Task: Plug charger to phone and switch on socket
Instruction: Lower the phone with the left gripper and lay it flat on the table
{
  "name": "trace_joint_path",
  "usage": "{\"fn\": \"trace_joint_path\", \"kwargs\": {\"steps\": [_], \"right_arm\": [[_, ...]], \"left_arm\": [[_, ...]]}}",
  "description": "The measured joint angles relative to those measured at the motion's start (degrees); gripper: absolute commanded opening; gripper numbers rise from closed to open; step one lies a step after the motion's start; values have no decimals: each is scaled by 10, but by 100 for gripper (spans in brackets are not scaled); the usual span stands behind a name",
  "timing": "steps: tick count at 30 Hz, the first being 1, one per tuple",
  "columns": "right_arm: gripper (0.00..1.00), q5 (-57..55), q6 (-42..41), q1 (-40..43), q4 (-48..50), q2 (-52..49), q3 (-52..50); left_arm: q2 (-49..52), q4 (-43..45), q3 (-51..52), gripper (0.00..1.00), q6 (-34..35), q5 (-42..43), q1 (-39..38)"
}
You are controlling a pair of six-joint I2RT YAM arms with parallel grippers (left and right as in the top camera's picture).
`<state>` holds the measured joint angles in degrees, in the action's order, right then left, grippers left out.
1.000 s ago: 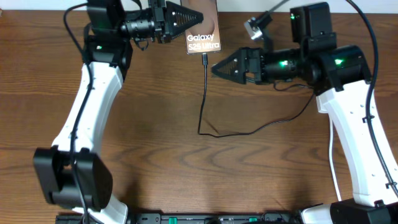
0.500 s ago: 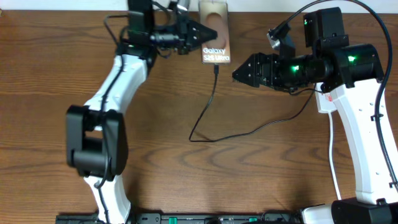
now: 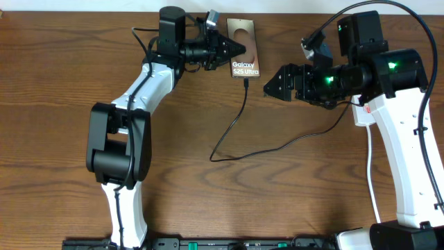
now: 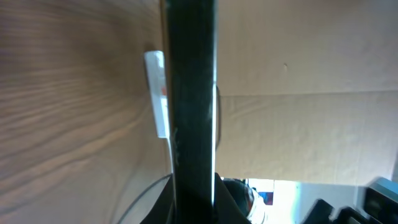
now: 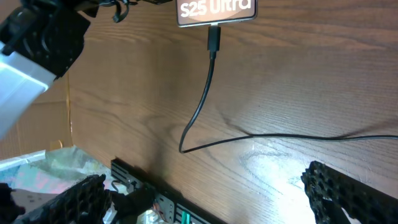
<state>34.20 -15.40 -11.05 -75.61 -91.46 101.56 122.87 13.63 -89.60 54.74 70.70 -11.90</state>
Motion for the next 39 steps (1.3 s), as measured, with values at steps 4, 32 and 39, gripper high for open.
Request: {"fn": "trace_joint_path", "kwargs": {"steps": [4,32,39], "right_arm": [[99,-2,1,0,0,0,0],[99,-2,6,0,13,0,0],[99,-3,6,0,14,0,0]], "left_arm": [[21,-1,0,7,-15,-9,16],[147,-25,0,7,-73,24,27],[147,-128,0,8,-135,-25,27]]}}
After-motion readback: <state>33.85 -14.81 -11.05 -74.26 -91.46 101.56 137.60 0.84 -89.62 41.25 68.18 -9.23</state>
